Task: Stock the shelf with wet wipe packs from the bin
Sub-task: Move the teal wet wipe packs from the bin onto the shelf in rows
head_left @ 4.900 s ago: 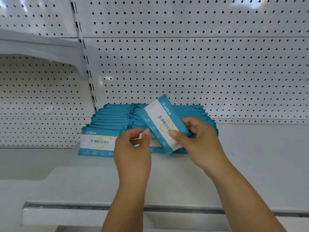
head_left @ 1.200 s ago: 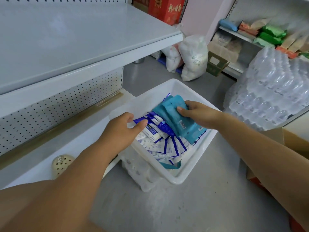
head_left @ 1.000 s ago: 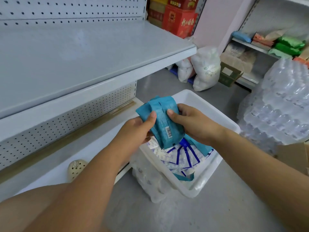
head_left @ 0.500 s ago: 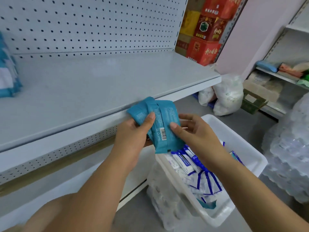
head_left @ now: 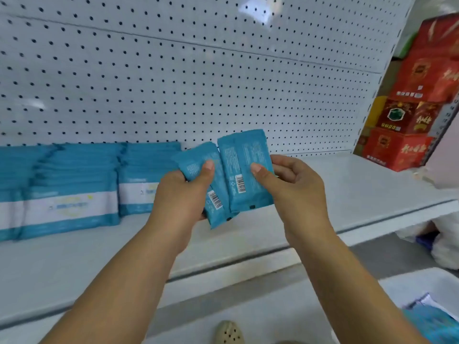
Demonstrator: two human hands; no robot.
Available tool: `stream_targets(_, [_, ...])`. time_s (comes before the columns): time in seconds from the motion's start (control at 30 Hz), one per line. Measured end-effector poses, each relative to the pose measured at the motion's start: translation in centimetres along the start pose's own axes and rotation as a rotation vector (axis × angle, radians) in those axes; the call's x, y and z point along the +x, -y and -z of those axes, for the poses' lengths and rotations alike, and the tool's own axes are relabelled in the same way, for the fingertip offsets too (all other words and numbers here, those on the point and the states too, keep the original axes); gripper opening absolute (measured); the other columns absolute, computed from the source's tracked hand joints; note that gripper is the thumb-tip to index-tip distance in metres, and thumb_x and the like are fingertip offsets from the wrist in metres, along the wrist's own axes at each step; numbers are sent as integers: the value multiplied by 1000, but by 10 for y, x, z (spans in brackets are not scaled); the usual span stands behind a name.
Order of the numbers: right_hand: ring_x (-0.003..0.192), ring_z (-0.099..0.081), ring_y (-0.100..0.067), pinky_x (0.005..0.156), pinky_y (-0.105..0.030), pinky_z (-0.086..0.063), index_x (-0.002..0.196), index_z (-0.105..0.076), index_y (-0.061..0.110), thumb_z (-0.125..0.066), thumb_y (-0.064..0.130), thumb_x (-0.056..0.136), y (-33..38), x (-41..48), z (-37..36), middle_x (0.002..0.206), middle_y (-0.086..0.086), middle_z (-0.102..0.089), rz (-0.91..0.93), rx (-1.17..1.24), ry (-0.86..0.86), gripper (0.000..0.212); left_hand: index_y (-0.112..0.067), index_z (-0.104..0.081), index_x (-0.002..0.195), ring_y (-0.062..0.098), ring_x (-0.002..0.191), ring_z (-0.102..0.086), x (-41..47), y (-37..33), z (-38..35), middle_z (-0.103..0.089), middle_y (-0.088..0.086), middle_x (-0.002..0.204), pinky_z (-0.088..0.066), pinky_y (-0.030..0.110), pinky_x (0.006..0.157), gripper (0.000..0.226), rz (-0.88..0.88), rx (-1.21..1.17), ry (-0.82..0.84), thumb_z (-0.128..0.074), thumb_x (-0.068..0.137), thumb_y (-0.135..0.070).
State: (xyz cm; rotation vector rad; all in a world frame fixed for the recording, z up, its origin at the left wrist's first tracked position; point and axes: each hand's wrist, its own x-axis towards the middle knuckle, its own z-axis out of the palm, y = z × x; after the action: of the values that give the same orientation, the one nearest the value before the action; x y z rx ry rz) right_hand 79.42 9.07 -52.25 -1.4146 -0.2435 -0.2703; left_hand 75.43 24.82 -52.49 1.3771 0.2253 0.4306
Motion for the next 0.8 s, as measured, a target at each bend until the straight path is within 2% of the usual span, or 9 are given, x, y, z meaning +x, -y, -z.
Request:
stream_targets(0.07, [85,-74,-13,68,-23,-58,101,-69,18,-83,17,81,3,7,-34,90,6,-77,87,-36,6,25,-20,-69,106,17,79,-76,9,-7,23,-78,-1,93,-61,33,61,21,14,-28,-24,-58,99,-36])
stream_targets(0.13, [85,-71,-6,71,-21,-57,97,-72,23,-82,17,82,2,8,-65,89,12,-76,203,-131,49,20,-16,-68,112,24,86,-76,11,-12,43,-78,5,98,-62,42,75,30,64,-90,-14,-52,102,-40])
stream_targets(0.2, [87,-69,-1,78,-18,-54,100,-75,27,-80,19,84,-7,-1,-88,92,15,-75,281,-230,162,19,-15,-66,116,29,91,-75,10,-13,60,-77,12,101,-59,46,83,42,103,-144,19,-47,101,-49])
stream_targets(0.33, [99,-65,5,87,-9,-47,114,-75,32,-75,35,87,-34,-25,-109,107,14,-72,265,-305,409,28,-15,-67,118,28,97,-74,8,-8,94,-76,12,106,-56,45,89,63,125,-177,34,-48,88,-66])
stream_targets(0.43, [105,-65,7,92,-11,-47,120,-73,29,-66,37,91,-42,-32,-114,112,19,-73,233,-266,544,31,-8,-68,115,28,96,-74,8,-2,115,-76,12,104,-56,48,91,45,93,-86,-39,-60,93,-46])
stream_targets(0.53, [102,-69,2,92,-19,-52,113,-73,28,-69,30,90,-41,-31,-114,104,17,-76,160,-144,515,23,-8,-70,112,30,94,-74,7,1,127,-76,12,104,-58,46,85,30,89,-101,-102,-63,95,-33])
stream_targets(0.6, [95,-70,-2,86,-20,-53,107,-73,30,-72,28,90,-40,-27,-113,98,16,-76,145,-110,427,18,-11,-70,112,29,95,-74,7,2,132,-77,10,104,-58,46,84,28,80,-103,-110,-64,95,-32])
stream_targets(0.67, [91,-70,0,79,-14,-52,105,-73,29,-73,27,90,-42,-22,-111,95,17,-76,125,-116,375,16,-12,-70,113,27,96,-74,6,4,134,-77,8,105,-58,45,85,28,66,-106,-102,-63,95,-32])
stream_targets(0.8, [89,-70,1,73,-10,-50,101,-73,28,-69,27,92,-45,-15,-105,93,15,-76,21,-182,453,10,-15,-72,112,25,98,-74,1,5,131,-77,6,105,-58,44,85,27,23,-99,-96,-62,94,-33])
